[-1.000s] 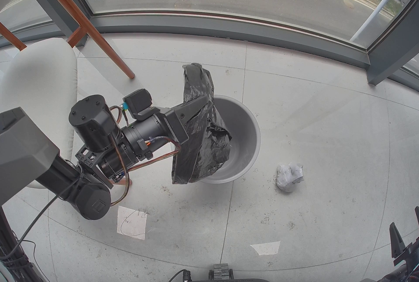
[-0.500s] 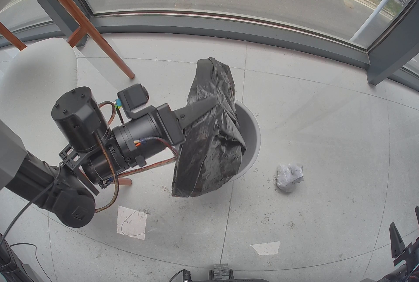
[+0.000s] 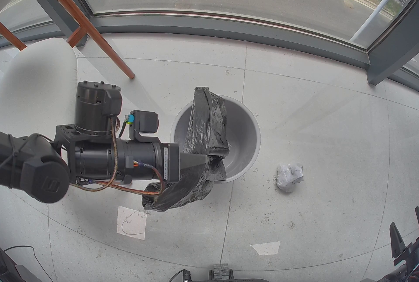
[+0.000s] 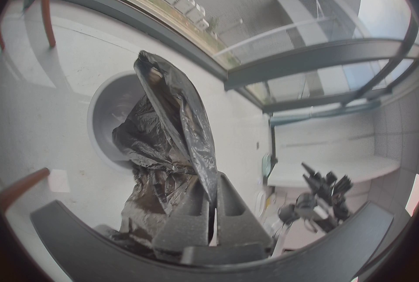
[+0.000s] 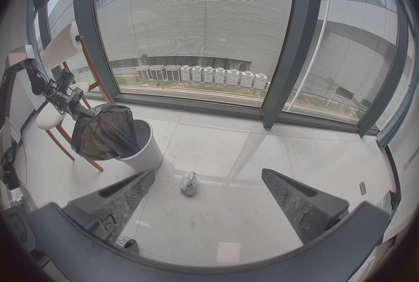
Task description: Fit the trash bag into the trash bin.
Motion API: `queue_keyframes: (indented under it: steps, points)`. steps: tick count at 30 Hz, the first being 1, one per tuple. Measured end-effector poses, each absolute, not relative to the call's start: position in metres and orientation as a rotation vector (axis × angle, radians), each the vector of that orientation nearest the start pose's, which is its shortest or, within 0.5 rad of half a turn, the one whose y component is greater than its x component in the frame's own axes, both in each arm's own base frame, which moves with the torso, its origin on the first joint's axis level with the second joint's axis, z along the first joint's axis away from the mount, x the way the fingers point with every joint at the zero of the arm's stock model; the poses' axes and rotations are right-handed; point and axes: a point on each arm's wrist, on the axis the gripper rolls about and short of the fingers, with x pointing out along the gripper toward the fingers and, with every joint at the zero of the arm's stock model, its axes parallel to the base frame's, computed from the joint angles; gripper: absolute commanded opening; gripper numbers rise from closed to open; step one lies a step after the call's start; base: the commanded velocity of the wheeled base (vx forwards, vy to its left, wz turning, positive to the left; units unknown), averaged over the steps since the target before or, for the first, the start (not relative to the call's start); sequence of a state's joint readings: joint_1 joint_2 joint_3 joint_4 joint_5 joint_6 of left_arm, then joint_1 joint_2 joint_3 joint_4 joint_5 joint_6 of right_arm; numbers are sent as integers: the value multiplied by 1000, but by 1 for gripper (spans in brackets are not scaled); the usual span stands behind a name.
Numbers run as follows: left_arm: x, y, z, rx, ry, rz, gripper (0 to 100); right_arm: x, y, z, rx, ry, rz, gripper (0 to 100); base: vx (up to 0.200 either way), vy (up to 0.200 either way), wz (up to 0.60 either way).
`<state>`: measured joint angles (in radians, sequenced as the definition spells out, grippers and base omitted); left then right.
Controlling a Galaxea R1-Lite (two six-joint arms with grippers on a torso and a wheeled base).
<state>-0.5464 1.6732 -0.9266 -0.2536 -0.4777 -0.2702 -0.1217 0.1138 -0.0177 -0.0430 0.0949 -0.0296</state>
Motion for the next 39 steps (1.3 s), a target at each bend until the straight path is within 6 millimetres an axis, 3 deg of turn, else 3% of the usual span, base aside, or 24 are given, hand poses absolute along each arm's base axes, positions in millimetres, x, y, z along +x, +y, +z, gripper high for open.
queue_keyframes:
  steps: [7, 12, 16, 23, 29, 39]
  points:
    - [240, -162, 210, 144, 647, -1016, 0, -14, 4, 88, -9, 55, -24, 100, 0, 0, 0]
    - [239, -169, 236, 294, 524, -1074, 0, -10, 3, 108, 33, 61, 13, 100, 0, 0, 0]
    - [238, -172, 240, 378, 477, -1104, 0, 3, 3, 131, 142, 122, 88, 100, 0, 0, 0]
    - [236, -176, 234, 511, 438, -1112, 0, 47, 11, 192, 298, 240, 277, 100, 0, 0, 0]
    - [235, -178, 223, 670, 423, -1047, 0, 98, 41, 235, 324, 341, 442, 100, 0, 0, 0]
    - [234, -184, 210, 1055, 383, -964, 0, 167, 113, 239, 267, 536, 590, 100, 0, 0, 0]
